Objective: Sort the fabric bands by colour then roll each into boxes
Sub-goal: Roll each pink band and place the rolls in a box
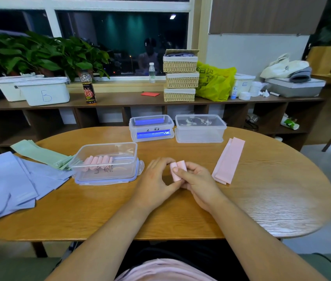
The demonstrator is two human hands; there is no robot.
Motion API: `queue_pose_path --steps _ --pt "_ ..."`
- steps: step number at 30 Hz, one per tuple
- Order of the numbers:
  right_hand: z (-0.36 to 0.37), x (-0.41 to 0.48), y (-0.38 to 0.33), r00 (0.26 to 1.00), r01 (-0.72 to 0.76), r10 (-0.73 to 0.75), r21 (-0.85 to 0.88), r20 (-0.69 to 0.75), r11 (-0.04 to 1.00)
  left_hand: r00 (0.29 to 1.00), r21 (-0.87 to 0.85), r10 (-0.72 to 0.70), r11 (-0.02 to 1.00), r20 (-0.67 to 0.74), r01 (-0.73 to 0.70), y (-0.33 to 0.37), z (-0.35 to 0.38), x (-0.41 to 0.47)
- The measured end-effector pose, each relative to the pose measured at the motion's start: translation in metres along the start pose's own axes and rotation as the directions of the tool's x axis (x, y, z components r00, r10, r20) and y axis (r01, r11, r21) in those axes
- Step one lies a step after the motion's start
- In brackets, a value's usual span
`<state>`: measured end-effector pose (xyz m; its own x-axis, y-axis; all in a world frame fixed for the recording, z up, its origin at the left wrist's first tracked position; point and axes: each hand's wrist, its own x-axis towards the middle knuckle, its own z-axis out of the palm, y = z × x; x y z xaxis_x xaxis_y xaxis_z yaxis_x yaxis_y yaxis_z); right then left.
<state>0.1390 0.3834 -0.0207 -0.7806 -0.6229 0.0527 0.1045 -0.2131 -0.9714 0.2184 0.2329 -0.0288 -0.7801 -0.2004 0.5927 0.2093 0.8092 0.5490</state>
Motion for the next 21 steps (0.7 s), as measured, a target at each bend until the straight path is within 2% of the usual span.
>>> queue_pose_path --steps 9,13,21 --pt "0.000 -0.003 -0.003 1.000 0.001 -0.001 -0.005 0.013 1.000 1.000 0.015 0.017 1.000 -0.010 -0.017 -0.003 0.000 -0.002" --pt "0.001 -0.003 -0.004 1.000 0.008 -0.008 -0.006 -0.026 1.000 1.000 0.035 0.010 0.999 0.008 -0.010 -0.004 0.001 0.000" --pt "0.014 -0.005 -0.005 0.991 0.070 -0.087 -0.161 -0.098 0.984 0.994 0.082 0.107 0.991 -0.022 -0.105 -0.015 -0.012 -0.007"
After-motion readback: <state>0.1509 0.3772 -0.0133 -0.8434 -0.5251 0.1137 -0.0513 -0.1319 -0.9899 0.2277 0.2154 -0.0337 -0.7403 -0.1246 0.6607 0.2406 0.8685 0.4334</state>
